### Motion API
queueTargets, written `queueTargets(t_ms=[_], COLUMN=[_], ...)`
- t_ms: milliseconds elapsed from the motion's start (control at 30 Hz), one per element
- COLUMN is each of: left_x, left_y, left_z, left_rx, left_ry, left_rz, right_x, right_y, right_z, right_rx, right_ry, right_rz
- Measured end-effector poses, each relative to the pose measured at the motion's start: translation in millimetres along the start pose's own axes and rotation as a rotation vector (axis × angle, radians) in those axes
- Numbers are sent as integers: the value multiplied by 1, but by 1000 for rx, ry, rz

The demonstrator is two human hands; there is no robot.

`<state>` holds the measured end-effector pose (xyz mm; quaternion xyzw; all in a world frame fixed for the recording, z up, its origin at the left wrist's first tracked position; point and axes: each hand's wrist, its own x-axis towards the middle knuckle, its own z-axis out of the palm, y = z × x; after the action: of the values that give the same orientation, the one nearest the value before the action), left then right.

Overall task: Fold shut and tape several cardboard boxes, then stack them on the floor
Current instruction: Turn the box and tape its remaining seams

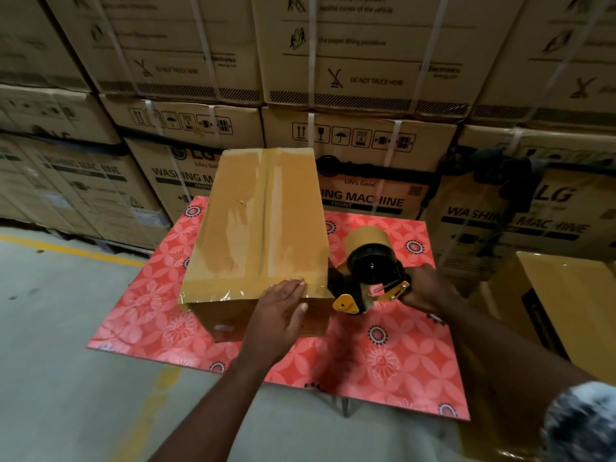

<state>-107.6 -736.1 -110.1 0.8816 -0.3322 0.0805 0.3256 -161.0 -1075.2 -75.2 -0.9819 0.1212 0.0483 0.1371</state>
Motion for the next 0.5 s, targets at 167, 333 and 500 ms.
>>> queueTargets(t_ms=[167,333,500], left_x=[0,1,2], left_y=[5,6,4], left_z=[0,1,4], left_rx=[-24,-26,-52], left_ry=[39,60,73], left_rz=[-1,-11,-34], right_x=[-11,-45,-52], right_y=[36,49,33], right_z=[51,110,154], right_rx=[-118,254,1167], right_ry=[-128,-219,-96], right_rz=[141,359,834])
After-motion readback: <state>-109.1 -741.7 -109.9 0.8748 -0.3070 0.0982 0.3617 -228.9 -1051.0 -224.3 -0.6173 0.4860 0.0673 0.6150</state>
